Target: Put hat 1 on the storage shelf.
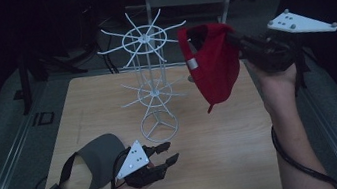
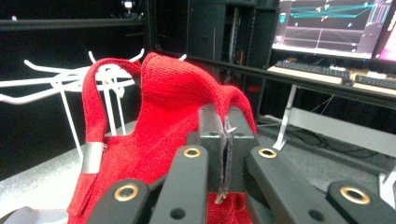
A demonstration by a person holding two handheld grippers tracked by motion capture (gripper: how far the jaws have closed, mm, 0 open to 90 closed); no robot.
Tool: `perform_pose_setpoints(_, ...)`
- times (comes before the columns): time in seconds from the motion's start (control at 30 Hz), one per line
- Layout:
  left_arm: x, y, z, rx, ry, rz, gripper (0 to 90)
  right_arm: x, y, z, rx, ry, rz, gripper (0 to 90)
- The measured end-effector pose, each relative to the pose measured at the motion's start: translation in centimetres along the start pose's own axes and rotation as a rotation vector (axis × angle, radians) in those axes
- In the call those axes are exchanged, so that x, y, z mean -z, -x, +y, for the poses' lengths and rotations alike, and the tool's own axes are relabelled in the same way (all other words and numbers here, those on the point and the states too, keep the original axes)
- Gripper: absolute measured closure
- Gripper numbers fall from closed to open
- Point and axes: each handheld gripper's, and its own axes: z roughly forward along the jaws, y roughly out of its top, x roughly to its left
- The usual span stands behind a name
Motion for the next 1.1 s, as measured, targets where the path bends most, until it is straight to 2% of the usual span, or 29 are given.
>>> perform_pose_setpoints(0.3,0.2,-0.1,-0.6,0.02,0.005,0.01,56.2,-0.6,0.1,-2.0,-0.012,-0.026,0.037,88.3)
perform_pose_setpoints(0.33,0.2,-0.1,-0.6,0.018,0.005,0.01,56.2,-0.6,0.1,-2.3,-0.011,-0.025,0.052,88.2)
perform_pose_setpoints(0.6,0.2,0.1,-0.7,0.02,0.004,0.005,56.2,-0.6,-0.2,-3.8,-0.004,-0.04,0.079,88.0)
perform_pose_setpoints(0.9,0.4,0.0,-1.1,0.036,0.008,0.004,56.3,-0.7,-0.3,-5.0,-0.023,-0.052,0.108,87.2)
perform_pose_setpoints(1.0,0.5,0.0,-1.1,0.041,0.01,0.004,56.3,-0.6,-0.3,-5.1,-0.028,-0.049,0.118,84.6)
perform_pose_setpoints(1.1,0.6,0.0,-1.1,0.043,0.012,0.002,56.3,-0.4,-0.4,-5.1,-0.033,-0.036,0.134,73.7)
